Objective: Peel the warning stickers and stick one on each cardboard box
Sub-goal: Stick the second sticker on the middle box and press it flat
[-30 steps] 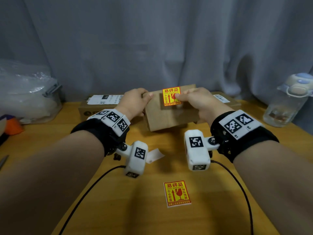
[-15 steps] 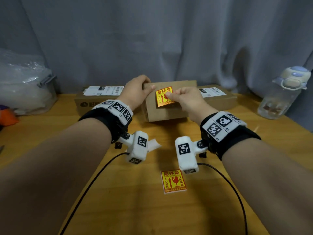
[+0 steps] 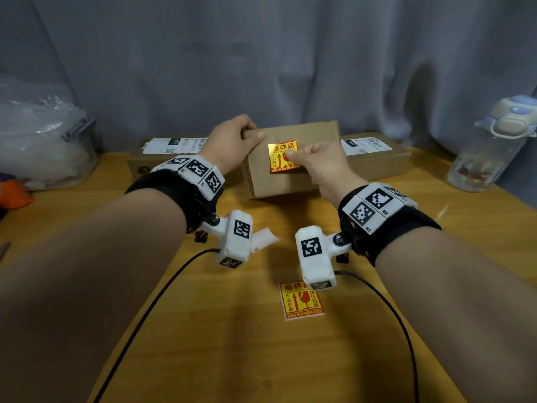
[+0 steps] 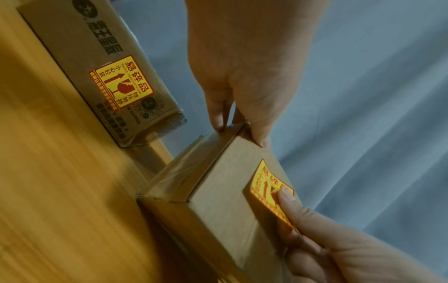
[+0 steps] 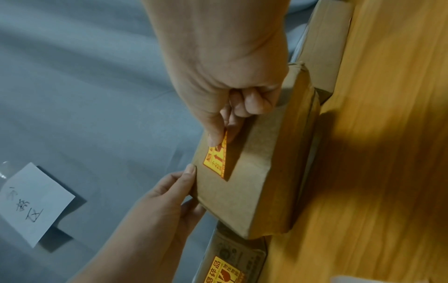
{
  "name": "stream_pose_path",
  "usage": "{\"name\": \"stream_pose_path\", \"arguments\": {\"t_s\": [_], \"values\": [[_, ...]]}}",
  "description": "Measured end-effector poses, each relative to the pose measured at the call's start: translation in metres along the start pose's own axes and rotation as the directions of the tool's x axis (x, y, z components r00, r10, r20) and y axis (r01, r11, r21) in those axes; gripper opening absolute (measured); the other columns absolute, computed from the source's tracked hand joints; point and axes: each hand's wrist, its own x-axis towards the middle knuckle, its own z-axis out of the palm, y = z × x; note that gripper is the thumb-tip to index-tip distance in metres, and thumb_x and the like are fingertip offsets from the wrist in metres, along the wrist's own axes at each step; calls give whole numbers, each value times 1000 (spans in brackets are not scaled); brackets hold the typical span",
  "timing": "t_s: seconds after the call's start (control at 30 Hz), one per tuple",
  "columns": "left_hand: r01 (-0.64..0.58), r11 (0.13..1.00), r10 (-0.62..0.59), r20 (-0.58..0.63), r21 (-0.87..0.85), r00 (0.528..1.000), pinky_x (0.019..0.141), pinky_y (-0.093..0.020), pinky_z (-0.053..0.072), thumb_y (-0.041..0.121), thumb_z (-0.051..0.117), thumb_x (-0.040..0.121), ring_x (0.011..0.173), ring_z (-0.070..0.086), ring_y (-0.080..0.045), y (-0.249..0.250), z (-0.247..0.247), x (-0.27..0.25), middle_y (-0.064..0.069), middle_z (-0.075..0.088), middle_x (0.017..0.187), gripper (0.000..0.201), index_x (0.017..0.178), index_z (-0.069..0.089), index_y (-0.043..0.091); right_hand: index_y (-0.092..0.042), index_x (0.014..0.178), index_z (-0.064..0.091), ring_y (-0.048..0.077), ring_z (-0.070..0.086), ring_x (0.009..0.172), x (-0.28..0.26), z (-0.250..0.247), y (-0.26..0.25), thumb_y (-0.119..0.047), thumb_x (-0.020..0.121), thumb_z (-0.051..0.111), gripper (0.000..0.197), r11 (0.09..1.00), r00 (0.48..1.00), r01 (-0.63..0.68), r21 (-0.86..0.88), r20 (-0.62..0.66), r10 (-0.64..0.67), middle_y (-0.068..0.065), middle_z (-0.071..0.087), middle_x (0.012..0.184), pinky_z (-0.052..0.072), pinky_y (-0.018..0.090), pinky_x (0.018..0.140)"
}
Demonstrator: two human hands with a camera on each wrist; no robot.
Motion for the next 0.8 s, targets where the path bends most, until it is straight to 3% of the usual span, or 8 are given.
{"name": "stream_pose_path", "arguments": {"t_s": [0.13, 0.3, 0.53, 0.67, 0.8], "values": [[9, 1000, -9, 1, -20, 1000, 78, -27, 44, 34, 51, 93, 96, 53, -12, -1, 0, 0, 2, 57, 106, 27, 111, 56, 15, -18, 70, 60, 4, 52, 71, -1, 0, -1, -27, 84, 69, 19, 999, 999, 32, -26, 30, -31, -4, 62, 76, 38, 20, 61], [-6, 1000, 6, 13, -28, 1000, 78, -27, 44, 34, 51, 93, 96, 53, -13, -1, 0, 0, 1, 57, 107, 27, 111, 55, 14, -15, 69, 60, 10, 57, 78, 1, -2, 0, -27, 86, 67, 22, 993, 997, 71, -96, 30, -68, 0, 65, 79, 42, 22, 66], [-13, 1000, 14, 10, -19, 1000, 78, -28, 43, 34, 50, 93, 95, 52, -13, 0, 1, 2, 3, 56, 103, 27, 111, 55, 14, 6, 93, 66, 12, 59, 80, 0, -11, 1, -24, 87, 66, 31, 989, 994, 107, -105, 7, -107, 9, 67, 87, 39, 19, 64], [-25, 1000, 25, 23, 0, 999, 78, -28, 45, 35, 50, 93, 95, 53, -13, 2, 4, 2, 3, 56, 104, 28, 112, 54, 15, 0, 92, 69, 15, 63, 89, 2, -7, 0, -27, 86, 66, 27, 989, 994, 111, -98, 4, -111, 8, 70, 91, 42, 22, 69], [-25, 1000, 25, 12, 10, 1000, 75, -27, 46, 36, 47, 94, 92, 55, -13, 2, 5, 1, 3, 57, 100, 27, 110, 53, 15, 1, 90, 69, 15, 63, 86, 5, 3, 2, -27, 84, 69, 29, 989, 994, 107, -106, -19, -110, 10, 71, 91, 44, 23, 68]]}}
